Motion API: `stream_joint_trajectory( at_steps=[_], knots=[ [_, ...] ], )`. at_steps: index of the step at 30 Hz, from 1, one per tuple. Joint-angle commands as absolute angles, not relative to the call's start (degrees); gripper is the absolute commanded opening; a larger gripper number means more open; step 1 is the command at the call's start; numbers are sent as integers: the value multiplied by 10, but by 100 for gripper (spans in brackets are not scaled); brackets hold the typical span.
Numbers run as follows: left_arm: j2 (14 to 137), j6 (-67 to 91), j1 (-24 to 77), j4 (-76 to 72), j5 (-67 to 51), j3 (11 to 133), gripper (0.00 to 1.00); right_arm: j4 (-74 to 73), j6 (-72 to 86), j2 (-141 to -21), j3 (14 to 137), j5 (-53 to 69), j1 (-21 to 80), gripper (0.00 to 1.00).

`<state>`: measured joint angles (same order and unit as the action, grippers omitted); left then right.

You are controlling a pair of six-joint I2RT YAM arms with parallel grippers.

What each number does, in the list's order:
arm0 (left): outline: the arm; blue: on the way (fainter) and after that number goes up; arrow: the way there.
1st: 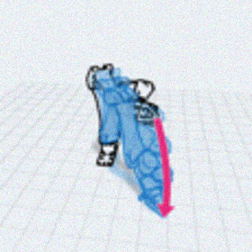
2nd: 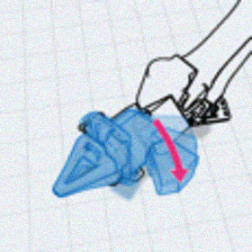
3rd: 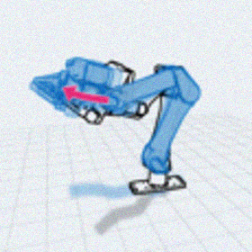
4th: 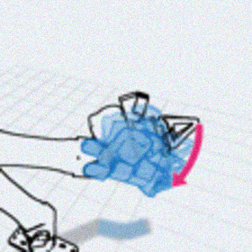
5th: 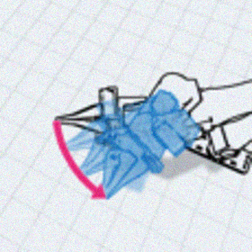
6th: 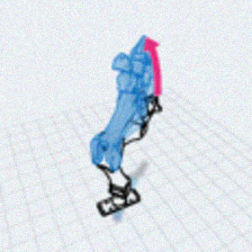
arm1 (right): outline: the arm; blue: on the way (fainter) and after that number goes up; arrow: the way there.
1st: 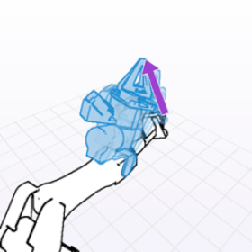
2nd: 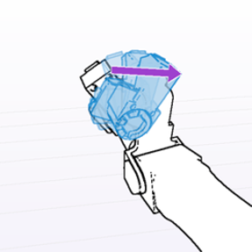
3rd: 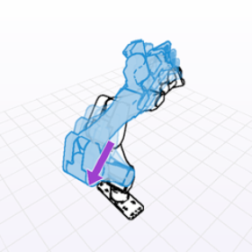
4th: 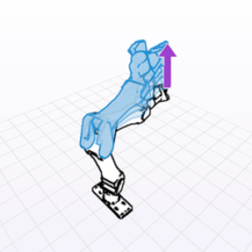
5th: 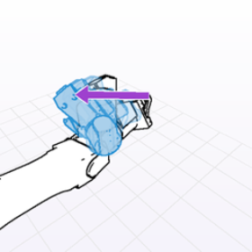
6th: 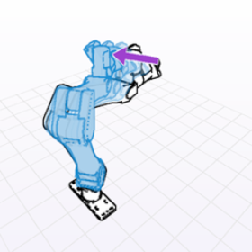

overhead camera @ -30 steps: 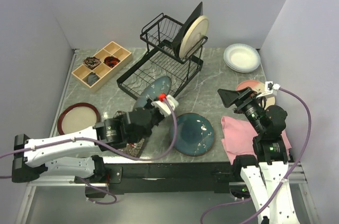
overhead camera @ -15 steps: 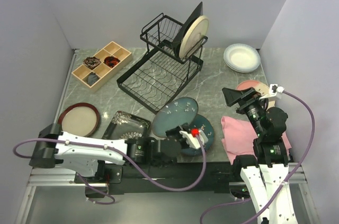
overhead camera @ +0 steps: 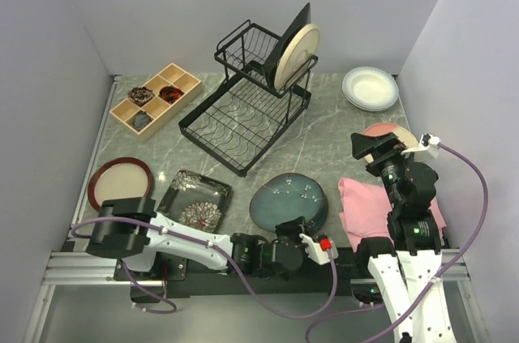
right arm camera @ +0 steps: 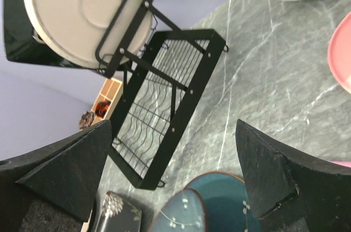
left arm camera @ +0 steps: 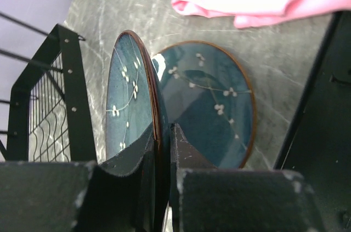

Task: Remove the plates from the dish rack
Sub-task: Place the plate at the center of the board.

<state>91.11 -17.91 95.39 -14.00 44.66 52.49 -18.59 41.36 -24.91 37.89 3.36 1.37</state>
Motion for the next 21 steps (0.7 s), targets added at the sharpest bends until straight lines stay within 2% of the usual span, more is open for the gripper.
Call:
stream_joint_trajectory(
  at_steps=[1,21],
  knots=[
    [917,-246,961,-243,468,546,1,-178,417,-223,397,-11,14,100],
    [1031,-255,960,-222,418,601,1,-175,408,-218,397,-3,13,100]
  ],
)
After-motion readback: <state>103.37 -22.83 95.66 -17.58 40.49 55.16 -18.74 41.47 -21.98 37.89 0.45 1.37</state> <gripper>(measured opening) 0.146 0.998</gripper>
